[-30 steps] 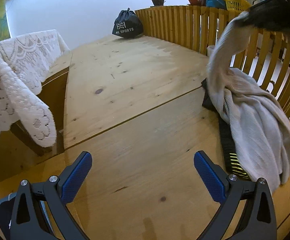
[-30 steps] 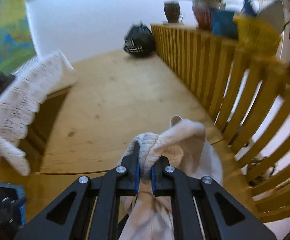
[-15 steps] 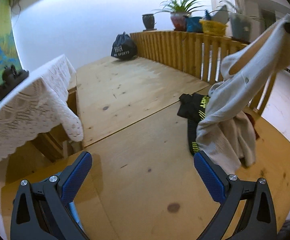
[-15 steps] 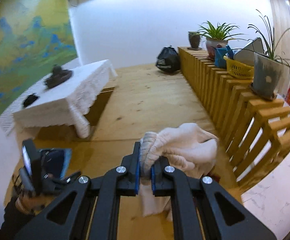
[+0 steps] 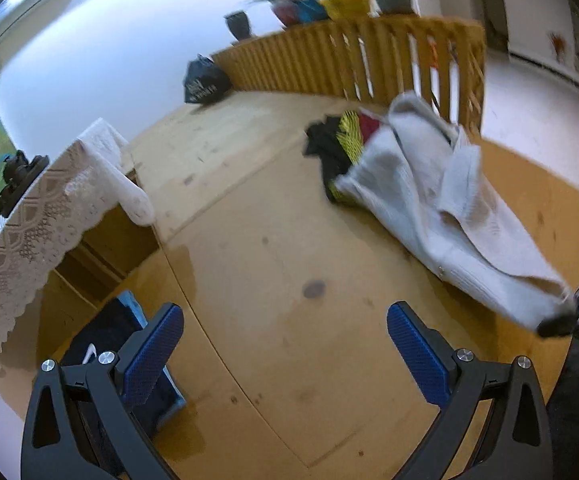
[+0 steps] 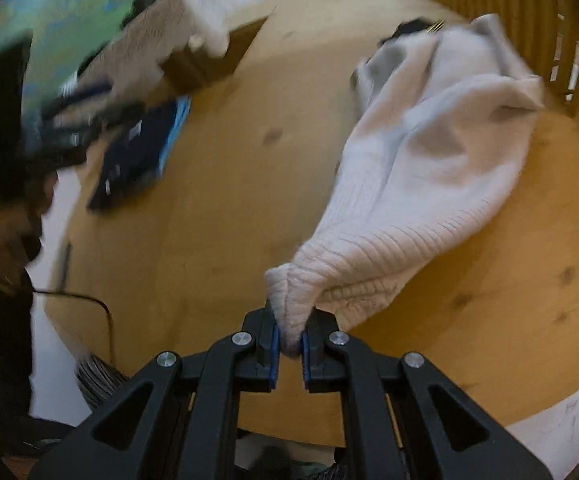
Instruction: Fold clothes
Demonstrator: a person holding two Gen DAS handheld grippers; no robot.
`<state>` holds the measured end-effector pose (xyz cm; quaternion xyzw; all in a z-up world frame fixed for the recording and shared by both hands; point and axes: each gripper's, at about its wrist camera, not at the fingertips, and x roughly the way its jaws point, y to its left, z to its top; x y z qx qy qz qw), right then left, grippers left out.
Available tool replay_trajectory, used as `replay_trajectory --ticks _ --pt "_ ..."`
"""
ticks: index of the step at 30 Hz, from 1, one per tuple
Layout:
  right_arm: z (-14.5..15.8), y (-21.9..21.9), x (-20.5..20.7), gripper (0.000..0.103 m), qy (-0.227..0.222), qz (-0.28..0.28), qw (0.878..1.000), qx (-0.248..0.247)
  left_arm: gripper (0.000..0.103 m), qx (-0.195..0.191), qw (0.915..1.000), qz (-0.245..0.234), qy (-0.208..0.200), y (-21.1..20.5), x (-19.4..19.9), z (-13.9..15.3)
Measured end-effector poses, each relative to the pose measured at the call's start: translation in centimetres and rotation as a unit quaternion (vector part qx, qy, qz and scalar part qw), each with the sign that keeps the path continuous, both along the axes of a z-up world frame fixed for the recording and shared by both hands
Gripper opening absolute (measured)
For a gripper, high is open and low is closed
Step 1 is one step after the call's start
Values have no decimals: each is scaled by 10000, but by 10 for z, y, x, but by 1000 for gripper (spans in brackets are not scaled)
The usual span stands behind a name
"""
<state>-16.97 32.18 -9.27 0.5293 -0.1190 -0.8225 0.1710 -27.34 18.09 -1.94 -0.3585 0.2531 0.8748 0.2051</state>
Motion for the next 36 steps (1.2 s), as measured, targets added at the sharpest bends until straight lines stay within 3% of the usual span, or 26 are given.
replay_trajectory --ticks 4,7,10,12,16,21,25,30,36 --pt "-24 6 6 14 -620 93 9978 -228 102 -39 9997 -84 -240 8 15 -24" --pt "-16 33 17 17 -706 55 9966 -423 102 -53 9988 -164 -450 16 25 -42" --pt "6 63 16 39 -325 -64 9986 421 102 -132 9972 -293 -674 30 34 -63" --pt "18 78 8 56 -35 -143 9932 1158 102 -130 9952 -403 -882 40 42 -76" --pt "22 109 -34 58 93 -556 9802 1899 102 -34 9921 -509 -1147 56 56 -92" --pt "-2 126 -101 59 -323 -1056 9784 1748 102 -111 9914 -511 -1199 63 63 -97" --pt "-23 116 -140 59 -614 -964 9764 1831 102 -58 9906 -426 -1302 63 62 -100" --pt "-22 135 -140 59 -705 -1198 9784 1528 102 -112 9882 -739 -1339 77 79 -104" --pt "-18 139 -119 59 -613 -784 9801 1716 102 -446 9835 -1293 -1181 109 110 -115"
